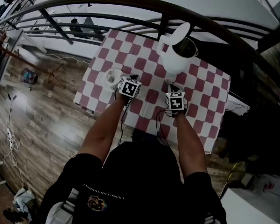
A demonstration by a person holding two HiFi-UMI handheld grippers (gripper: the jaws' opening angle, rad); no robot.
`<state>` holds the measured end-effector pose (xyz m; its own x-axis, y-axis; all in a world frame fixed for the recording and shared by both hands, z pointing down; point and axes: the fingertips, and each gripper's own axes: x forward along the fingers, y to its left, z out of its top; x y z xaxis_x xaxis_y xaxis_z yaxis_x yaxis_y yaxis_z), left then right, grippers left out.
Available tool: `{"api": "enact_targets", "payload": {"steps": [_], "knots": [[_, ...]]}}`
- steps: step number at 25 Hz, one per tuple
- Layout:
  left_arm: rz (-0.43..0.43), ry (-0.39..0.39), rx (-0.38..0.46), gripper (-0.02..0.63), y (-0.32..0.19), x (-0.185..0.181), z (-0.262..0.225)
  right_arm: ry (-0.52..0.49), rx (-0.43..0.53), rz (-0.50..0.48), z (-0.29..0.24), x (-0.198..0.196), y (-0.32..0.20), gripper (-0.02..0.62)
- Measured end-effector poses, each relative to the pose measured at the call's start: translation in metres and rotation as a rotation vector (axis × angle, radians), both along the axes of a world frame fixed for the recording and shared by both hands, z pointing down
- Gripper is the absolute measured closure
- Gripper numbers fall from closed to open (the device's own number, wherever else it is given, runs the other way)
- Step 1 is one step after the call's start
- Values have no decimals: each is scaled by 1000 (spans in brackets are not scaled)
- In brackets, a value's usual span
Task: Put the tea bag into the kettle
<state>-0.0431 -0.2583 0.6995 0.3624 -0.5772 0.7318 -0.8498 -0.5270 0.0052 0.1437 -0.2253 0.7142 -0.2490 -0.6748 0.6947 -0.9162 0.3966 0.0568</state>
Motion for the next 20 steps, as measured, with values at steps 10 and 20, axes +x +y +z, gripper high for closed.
{"api": "enact_targets", "payload": {"steps": [10, 20], "knots": [[257, -16, -7, 607, 14, 128, 9, -1, -15, 245, 9, 117, 53, 580], [315, -19, -18, 607, 23, 159, 10, -26, -14, 307, 14, 137, 71, 580]]}}
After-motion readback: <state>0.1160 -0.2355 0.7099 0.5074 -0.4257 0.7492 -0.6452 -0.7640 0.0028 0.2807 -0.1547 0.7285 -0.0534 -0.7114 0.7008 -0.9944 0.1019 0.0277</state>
